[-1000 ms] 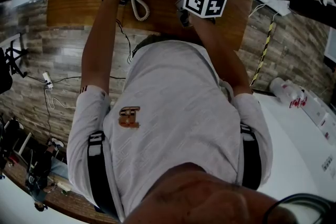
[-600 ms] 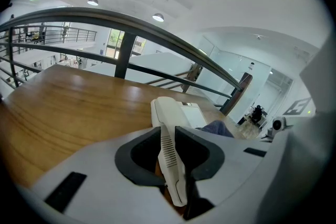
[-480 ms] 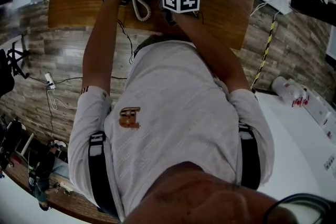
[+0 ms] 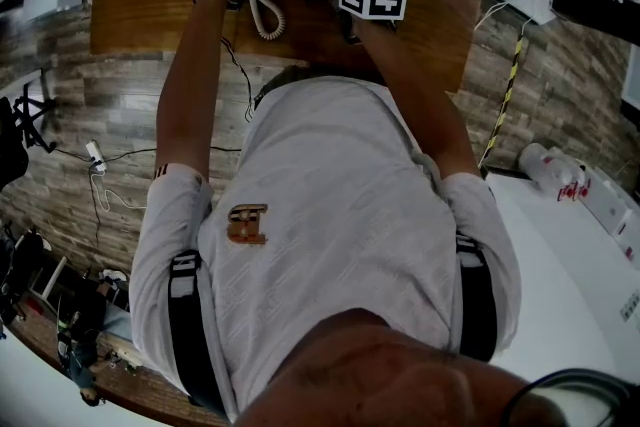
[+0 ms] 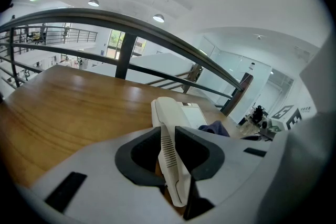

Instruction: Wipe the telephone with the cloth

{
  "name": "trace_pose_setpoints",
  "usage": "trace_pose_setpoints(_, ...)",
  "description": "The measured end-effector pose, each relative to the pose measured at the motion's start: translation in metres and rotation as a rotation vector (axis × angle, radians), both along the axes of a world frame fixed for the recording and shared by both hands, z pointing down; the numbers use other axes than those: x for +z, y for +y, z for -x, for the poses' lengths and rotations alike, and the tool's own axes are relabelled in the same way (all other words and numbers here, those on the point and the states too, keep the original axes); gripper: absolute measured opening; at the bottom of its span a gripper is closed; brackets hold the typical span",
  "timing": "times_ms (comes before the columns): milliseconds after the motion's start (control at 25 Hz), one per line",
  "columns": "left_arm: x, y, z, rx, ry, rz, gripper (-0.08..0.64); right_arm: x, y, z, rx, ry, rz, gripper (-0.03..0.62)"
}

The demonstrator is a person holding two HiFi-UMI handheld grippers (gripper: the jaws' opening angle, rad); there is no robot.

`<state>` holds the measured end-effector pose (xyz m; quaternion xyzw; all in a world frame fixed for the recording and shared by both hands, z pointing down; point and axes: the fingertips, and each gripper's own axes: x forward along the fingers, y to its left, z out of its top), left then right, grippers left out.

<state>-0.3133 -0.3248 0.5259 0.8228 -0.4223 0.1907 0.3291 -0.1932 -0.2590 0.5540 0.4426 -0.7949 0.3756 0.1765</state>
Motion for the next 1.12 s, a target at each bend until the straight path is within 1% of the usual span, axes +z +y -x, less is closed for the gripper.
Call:
trace_pose_setpoints(240,-0.001,-0.001,-0.002,-0.004,-0.008,0.001,0.080,-0.001,0.002,-0.045,0.084,-0.005,0.008,0.060)
trace_pose_setpoints(480,-0.003,0.001,-0.002,-0.010,-0.029,-0.011,0.080,-0.011,0.010,-0.080,0.126,-0.010,-0.009,0.060)
trace_pose_setpoints(600,-0.004,0.002,-0.002,-0.014,-0.055,-0.026,0.081,-0.025,0.009,-0.088,0.127,-0.021,-0.043,0.060)
trace_pose_setpoints(760,-0.010,0.006,-0.001,-0.016,-0.092,-0.052,0.081,-0.050,0.001,-0.086,0.089,-0.027,-0.116,0.060)
trace_pose_setpoints(840,-0.020,0.006,-0.002,-0.028,-0.084,-0.087,0.081,-0.063,-0.005,-0.082,0.060,-0.034,-0.162,0.060)
trace_pose_setpoints(920,-0.034,0.009,-0.004,-0.040,-0.062,-0.139,0.080,-0.080,-0.010,-0.077,0.031,-0.035,-0.216,0.060)
trace_pose_setpoints(1000,-0.054,0.015,-0.009,-0.048,-0.029,-0.213,0.078,-0.097,-0.012,-0.071,-0.001,-0.040,-0.277,0.060)
trace_pose_setpoints(1120,-0.090,0.024,-0.022,-0.038,0.039,-0.344,0.063,-0.126,-0.014,-0.062,-0.053,-0.050,-0.378,0.060)
